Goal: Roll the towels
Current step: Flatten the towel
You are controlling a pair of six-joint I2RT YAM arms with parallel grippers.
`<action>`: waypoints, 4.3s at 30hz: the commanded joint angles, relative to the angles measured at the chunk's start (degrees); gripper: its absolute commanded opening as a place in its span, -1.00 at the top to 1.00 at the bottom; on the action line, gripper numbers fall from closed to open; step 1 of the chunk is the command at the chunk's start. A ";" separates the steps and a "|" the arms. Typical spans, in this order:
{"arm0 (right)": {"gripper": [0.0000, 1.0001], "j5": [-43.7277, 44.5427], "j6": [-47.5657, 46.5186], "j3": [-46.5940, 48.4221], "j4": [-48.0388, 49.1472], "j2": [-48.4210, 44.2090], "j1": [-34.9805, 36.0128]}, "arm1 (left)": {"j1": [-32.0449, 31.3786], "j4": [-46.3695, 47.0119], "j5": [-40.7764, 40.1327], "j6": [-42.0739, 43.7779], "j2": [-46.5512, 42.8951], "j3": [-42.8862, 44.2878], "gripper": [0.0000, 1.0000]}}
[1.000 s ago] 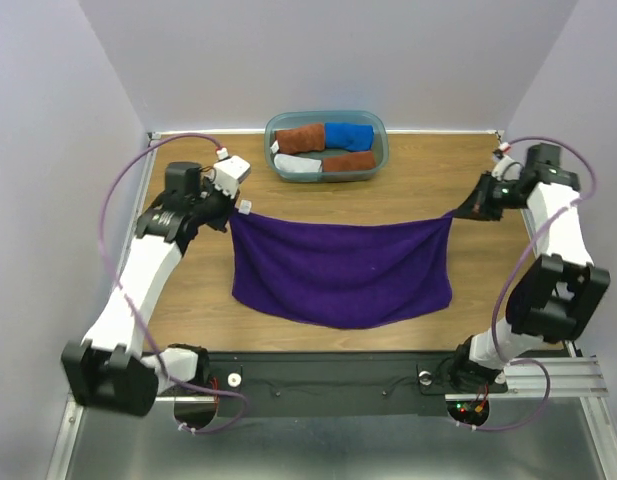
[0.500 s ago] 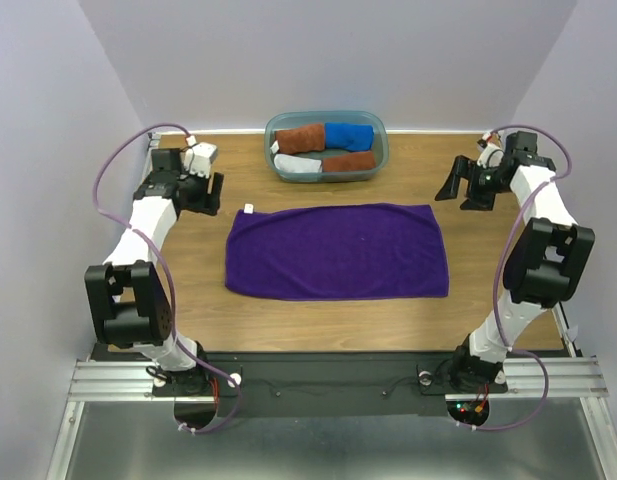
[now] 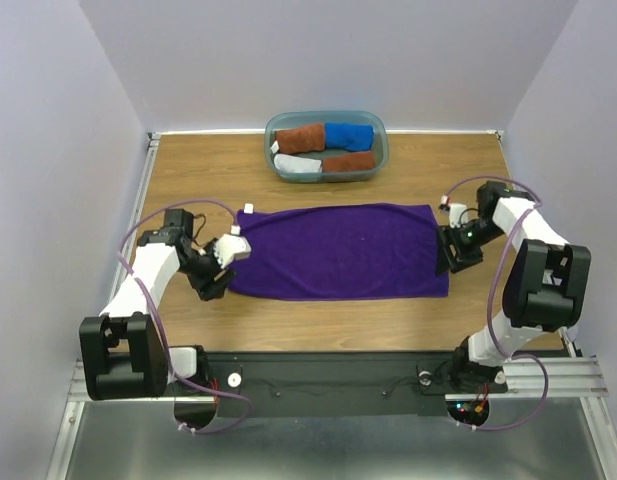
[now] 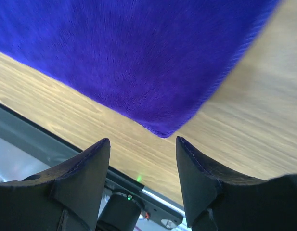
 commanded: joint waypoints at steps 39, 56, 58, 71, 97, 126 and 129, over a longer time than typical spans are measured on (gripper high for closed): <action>0.99 16.18 -2.73 -2.65 1.59 5.27 6.23 | -10.59 -14.61 -2.69 2.96 13.77 6.78 1.00; 0.64 6.34 -2.20 0.67 -0.43 0.08 7.72 | -5.67 -5.66 -2.35 -0.12 7.18 7.38 0.10; 0.69 5.72 -2.29 0.23 -0.43 2.01 9.04 | -5.76 -2.49 -2.70 -3.54 7.79 6.59 0.13; 0.77 9.83 0.43 -7.94 8.53 6.41 16.25 | -6.46 17.11 -2.60 -16.28 20.71 5.62 0.50; 0.76 14.24 0.53 -5.48 5.46 -4.40 16.34 | -3.91 4.21 -2.61 -7.34 8.77 9.24 0.31; 0.86 28.91 -5.98 -20.95 11.09 -0.61 16.25 | -10.06 2.38 -20.88 4.09 5.95 -8.70 0.60; 0.86 28.14 -7.83 -20.25 8.46 -2.20 16.34 | -10.06 -2.10 -20.72 6.29 4.46 -6.51 0.59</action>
